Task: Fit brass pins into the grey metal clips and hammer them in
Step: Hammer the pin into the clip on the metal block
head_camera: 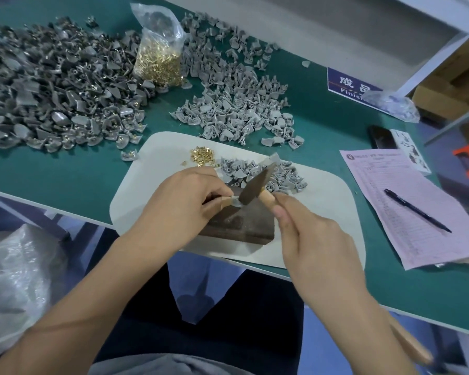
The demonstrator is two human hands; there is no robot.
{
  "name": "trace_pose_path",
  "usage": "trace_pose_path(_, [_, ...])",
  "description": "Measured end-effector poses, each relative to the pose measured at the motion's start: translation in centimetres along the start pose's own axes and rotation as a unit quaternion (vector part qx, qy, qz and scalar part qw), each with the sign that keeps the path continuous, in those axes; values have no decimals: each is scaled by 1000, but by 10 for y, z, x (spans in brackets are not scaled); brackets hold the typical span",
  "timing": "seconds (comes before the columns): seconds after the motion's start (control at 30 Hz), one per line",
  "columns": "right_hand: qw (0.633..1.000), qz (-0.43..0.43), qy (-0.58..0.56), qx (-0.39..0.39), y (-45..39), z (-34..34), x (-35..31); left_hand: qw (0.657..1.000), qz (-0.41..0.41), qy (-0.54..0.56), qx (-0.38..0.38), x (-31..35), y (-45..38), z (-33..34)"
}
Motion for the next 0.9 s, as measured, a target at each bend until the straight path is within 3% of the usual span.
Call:
trace_pose_path(0.1, [996,10,-62,67,-1,-7,3,1000,3,10,-3,0,0,0])
trace_pose_path(0.23, [999,5,-36,-2,1,3,1,1000,3,-2,4,0,1,0])
trace_pose_path(0.37, [993,12,-91,72,2,-1,8,1000,-4,17,15,0,2,0])
trace_pose_path(0.47, [999,-9,-41,24,2,6,4,1000,2,9,13,1,2,0])
trace_pose_path(0.6, [988,13,-119,98,8,0,13,1000,-8,14,15,1,2,0])
trace_pose_path(0.73, [998,17,-49,34,11,7,11,1000,-1,6,17,1,3,0])
trace_pose_path(0.9, [983,90,-87,132,13,1,29,1000,-20,6,17,-5,5,4])
Point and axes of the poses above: each hand's wrist, its own y-axis away from the middle knuckle, its own z-axis out of the palm, x = y × z, the point moved 4 cm from there along -y, towards the middle knuckle, and after that the axes turned 5 degrees about -y, right-handed, at the moved point
